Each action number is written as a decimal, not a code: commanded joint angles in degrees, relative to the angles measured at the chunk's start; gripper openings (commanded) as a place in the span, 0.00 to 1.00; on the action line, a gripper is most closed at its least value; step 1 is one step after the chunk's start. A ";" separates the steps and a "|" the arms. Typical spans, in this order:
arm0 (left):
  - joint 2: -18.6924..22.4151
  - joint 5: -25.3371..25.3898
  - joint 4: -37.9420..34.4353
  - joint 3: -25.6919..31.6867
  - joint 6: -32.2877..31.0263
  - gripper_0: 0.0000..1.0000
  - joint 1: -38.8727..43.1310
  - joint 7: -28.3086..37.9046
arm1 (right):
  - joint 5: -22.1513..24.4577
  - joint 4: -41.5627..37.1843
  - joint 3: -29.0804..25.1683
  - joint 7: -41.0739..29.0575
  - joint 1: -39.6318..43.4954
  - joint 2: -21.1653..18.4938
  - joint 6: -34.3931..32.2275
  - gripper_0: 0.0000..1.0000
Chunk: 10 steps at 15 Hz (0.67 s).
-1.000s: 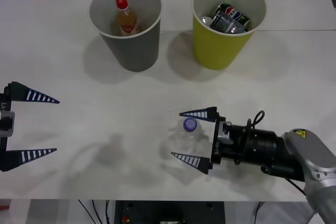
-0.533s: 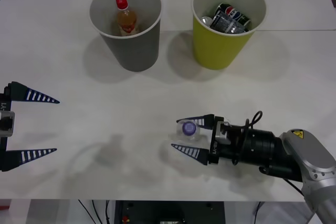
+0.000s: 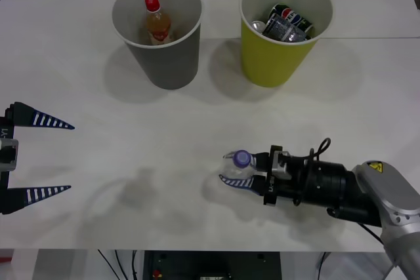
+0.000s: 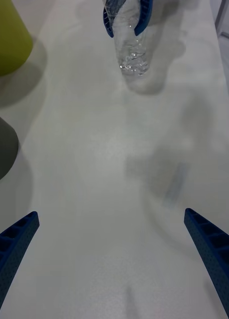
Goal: Put the can into the green bin and the plastic bottle into the gray bin
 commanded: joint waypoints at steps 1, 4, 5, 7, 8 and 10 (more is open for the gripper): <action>0.00 0.00 0.00 0.00 0.00 1.00 0.00 0.00 | -0.06 -2.81 0.00 -4.26 0.09 -2.01 0.14 0.00; 0.00 0.00 0.00 0.00 0.00 1.00 0.00 0.00 | 1.78 -7.91 -0.18 -13.05 0.44 -4.82 0.66 0.00; 0.00 0.00 0.00 0.00 0.00 1.00 0.00 0.00 | 3.80 -10.81 -0.62 -17.79 0.97 -5.62 1.28 0.00; 0.00 0.00 0.00 0.00 0.00 1.00 0.00 0.00 | 7.76 -16.35 -1.58 -26.14 2.20 -6.67 2.25 0.00; 0.00 0.00 0.00 0.00 0.00 1.00 0.00 0.00 | 11.01 -21.09 -2.20 -32.12 3.34 -7.73 4.36 0.00; 0.00 0.00 0.00 0.00 0.00 1.00 0.00 0.00 | 18.04 -30.06 -1.93 -45.57 5.45 -9.83 8.31 0.00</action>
